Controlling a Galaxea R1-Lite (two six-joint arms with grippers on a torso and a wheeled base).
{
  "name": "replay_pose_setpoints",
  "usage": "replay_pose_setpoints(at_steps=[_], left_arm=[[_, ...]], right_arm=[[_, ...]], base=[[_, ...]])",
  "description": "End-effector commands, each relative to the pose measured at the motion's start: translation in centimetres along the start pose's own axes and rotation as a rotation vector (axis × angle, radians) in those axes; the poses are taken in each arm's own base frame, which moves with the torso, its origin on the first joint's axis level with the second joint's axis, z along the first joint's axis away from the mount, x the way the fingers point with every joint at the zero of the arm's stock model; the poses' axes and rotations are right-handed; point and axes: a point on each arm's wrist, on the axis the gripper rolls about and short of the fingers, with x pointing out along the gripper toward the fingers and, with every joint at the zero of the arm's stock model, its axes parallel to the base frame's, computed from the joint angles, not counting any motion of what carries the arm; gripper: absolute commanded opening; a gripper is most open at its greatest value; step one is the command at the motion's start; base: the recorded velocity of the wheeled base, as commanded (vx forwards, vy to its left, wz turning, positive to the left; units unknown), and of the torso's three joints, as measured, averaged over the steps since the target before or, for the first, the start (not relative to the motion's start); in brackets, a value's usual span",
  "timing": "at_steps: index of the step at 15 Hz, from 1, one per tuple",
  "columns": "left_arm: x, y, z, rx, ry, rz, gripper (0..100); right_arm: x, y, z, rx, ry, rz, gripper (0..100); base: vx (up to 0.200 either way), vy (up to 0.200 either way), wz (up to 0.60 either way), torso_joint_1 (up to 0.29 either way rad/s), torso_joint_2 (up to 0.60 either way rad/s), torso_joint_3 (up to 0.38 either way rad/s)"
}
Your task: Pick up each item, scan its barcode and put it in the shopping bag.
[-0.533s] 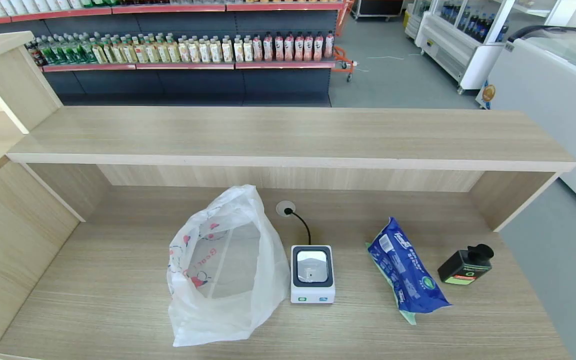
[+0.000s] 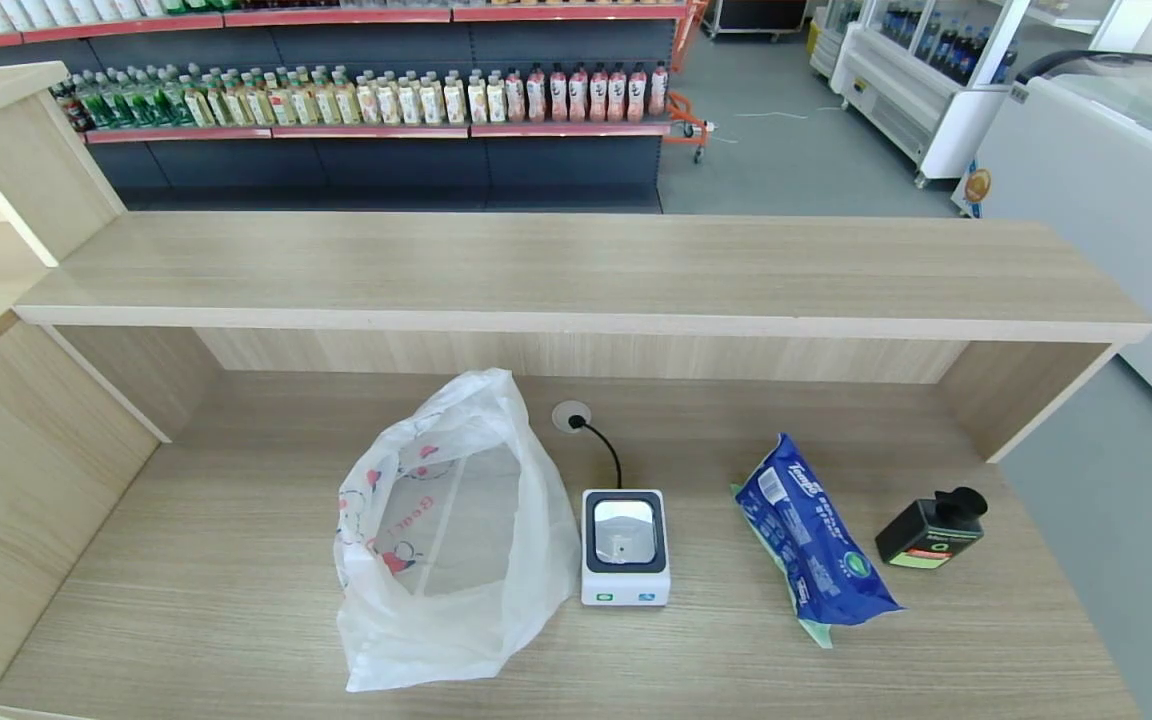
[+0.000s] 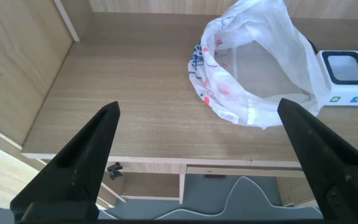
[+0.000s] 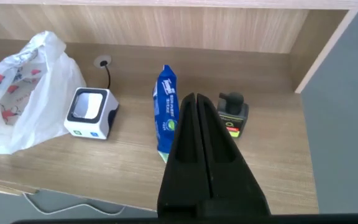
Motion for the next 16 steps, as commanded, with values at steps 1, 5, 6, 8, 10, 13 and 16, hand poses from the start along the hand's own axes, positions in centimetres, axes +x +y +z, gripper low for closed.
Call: replay_pose_setpoints(at_steps=[1,5,6,8,10,13,16], left_arm=[[0.0,0.0,0.0,0.000,0.000,0.000,100],[0.0,0.0,0.0,0.000,0.000,0.000,100],[0.0,0.0,0.0,0.000,0.000,0.000,100],[0.0,0.0,0.0,0.000,0.000,0.000,100],[0.0,0.0,0.0,0.000,0.000,0.000,100],[0.0,0.0,0.0,0.000,0.000,0.000,100],[0.0,0.0,0.0,0.000,0.000,0.000,100]], right_arm=[[4.8,-0.3,0.8,0.017,0.130,0.051,0],[6.0,-0.6,-1.1,0.071,0.247,0.040,100],[6.6,-0.7,-1.7,0.074,0.290,0.033,100],[8.6,-0.9,-2.5,0.099,0.385,0.049,100],[10.6,-1.2,-3.7,0.126,0.471,0.072,100],[14.0,-2.0,-5.5,0.152,0.528,0.095,100],[16.1,-2.3,-6.8,0.170,0.584,0.132,100]], base=[[0.000,0.000,0.00,0.000,0.00,0.000],[0.000,0.000,0.00,0.000,0.00,0.000],[0.000,0.000,0.00,0.000,0.00,0.000],[0.000,0.000,0.00,0.000,0.00,0.000],[0.000,0.000,0.00,0.000,0.00,0.000],[0.000,0.000,0.00,0.000,0.00,0.000],[0.000,0.000,0.00,0.000,0.00,0.000]])
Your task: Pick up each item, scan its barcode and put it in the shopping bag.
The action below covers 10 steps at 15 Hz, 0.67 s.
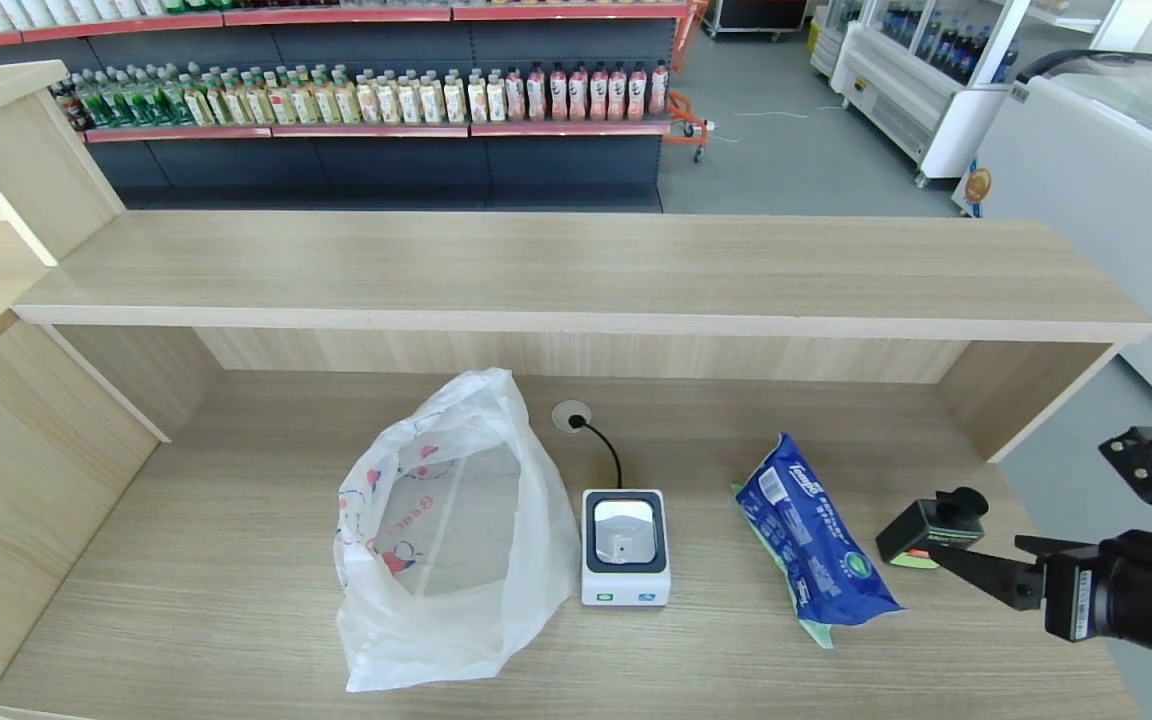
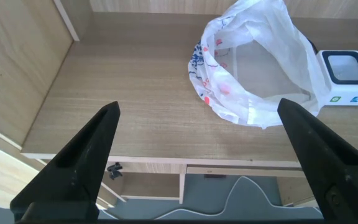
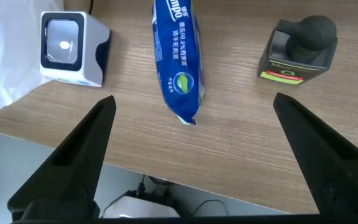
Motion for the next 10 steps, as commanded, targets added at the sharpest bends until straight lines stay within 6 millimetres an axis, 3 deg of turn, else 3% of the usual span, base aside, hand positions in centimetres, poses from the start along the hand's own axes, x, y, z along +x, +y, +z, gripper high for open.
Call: replay_pose_setpoints(at_steps=[1,5,10], left_arm=[[0.0,0.0,0.0,0.000,0.000,0.000,100],[0.0,0.0,0.0,0.000,0.000,0.000,100],[0.0,0.0,0.0,0.000,0.000,0.000,100]], right_arm=[[2.8,-0.9,-0.9,0.032,0.109,0.020,100],[4.3,-1.3,-1.8,0.059,0.182,0.061,100],[7.6,-2.2,-1.7,0.046,0.134,0.086,100]], base=[[0.000,0.000,0.00,0.000,0.00,0.000],[0.000,0.000,0.00,0.000,0.00,0.000],[0.000,0.000,0.00,0.000,0.00,0.000]])
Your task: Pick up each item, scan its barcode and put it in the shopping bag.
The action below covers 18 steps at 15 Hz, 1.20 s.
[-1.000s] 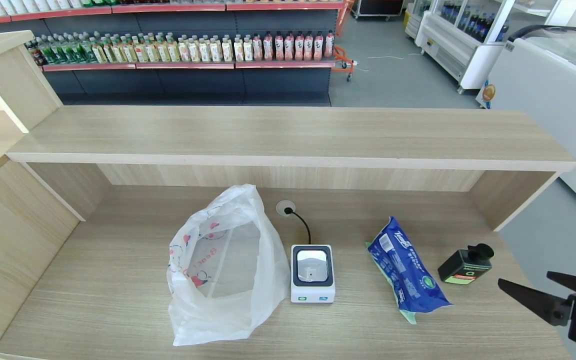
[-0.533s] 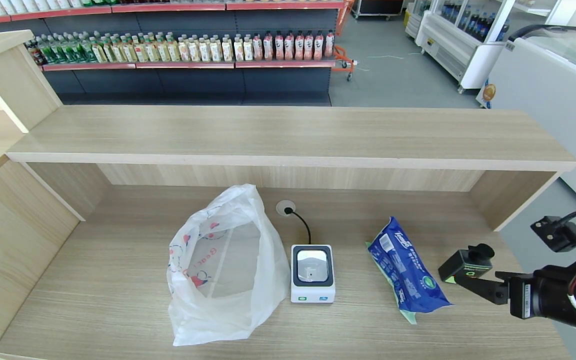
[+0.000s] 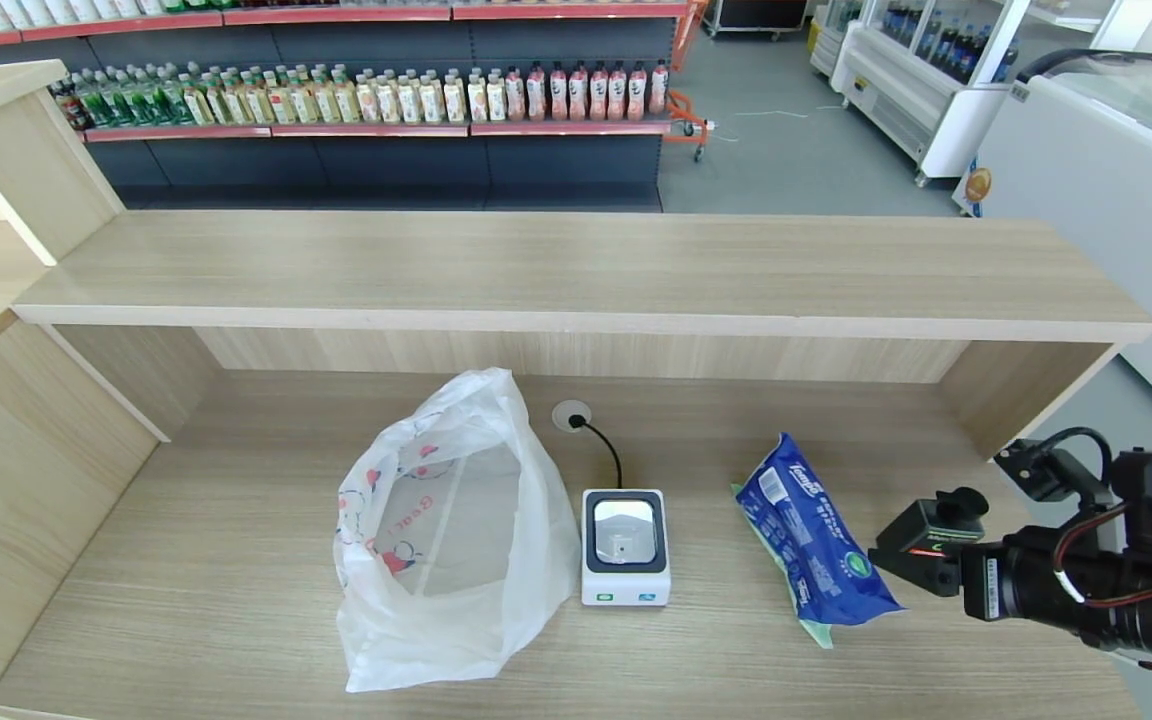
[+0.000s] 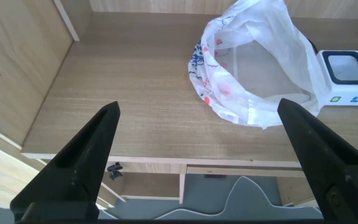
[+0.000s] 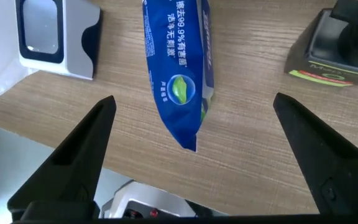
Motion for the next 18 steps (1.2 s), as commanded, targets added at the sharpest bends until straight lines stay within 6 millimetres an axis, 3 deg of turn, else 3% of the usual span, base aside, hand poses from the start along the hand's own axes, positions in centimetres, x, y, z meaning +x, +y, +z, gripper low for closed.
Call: replay_pose_setpoints(at_steps=[1,11,18], left_arm=[[0.0,0.0,0.0,0.000,0.000,-0.002,100],[0.0,0.0,0.0,0.000,0.000,-0.002,100],[0.0,0.0,0.0,0.000,0.000,-0.002,100]], right_arm=[[2.0,-0.7,-0.3,0.013,0.037,0.017,100],[6.4,-0.8,-1.6,-0.005,0.080,0.104,100],[9.4,-1.2,-1.3,-0.013,0.081,0.150,100]], base=[[0.000,0.000,0.00,0.000,0.00,0.000],[0.000,0.000,0.00,0.000,0.00,0.000],[0.000,0.000,0.00,0.000,0.00,0.000]])
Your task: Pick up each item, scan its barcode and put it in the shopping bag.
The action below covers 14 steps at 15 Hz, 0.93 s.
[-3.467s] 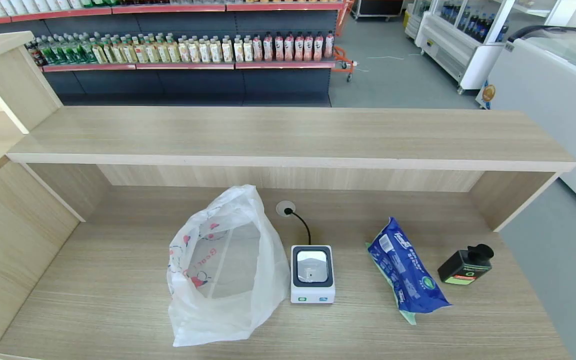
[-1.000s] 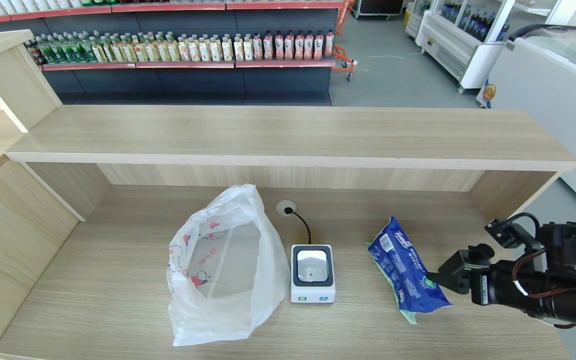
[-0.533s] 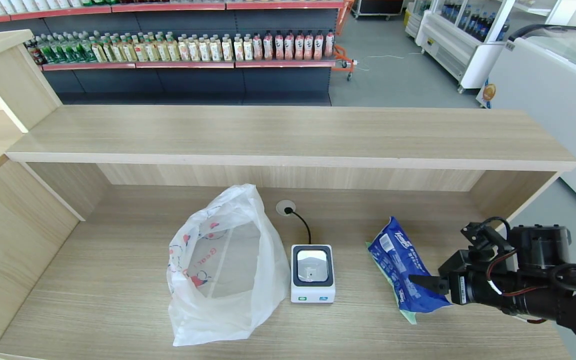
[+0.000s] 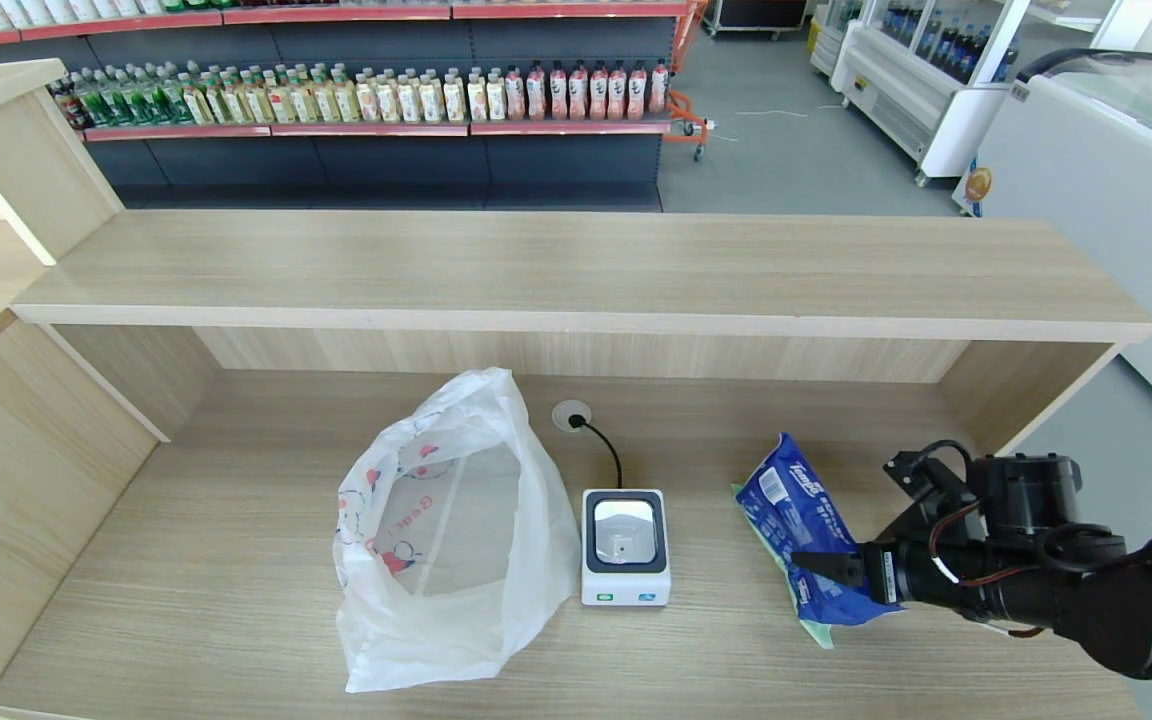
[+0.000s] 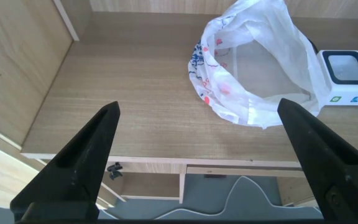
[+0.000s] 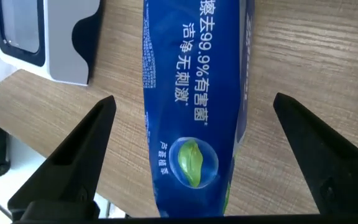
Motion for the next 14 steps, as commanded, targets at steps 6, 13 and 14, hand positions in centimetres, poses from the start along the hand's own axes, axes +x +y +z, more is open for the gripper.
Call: replay_pose_setpoints(at_steps=[6,13,14], left_arm=[[0.0,0.0,0.0,0.000,0.000,-0.002,100],[0.0,0.0,0.0,0.000,0.000,-0.002,100],[0.0,0.0,0.0,0.000,0.000,0.000,100]], right_arm=[[2.9,-1.2,0.3,0.002,0.009,0.062,100],[4.2,-1.9,-0.1,0.006,0.027,0.059,100],[4.3,-2.0,-0.3,-0.003,0.033,0.057,100]], base=[[0.000,0.000,0.00,0.000,0.00,0.000],[0.000,0.000,0.00,0.000,0.00,0.000],[0.000,0.000,0.00,0.000,0.00,0.000]])
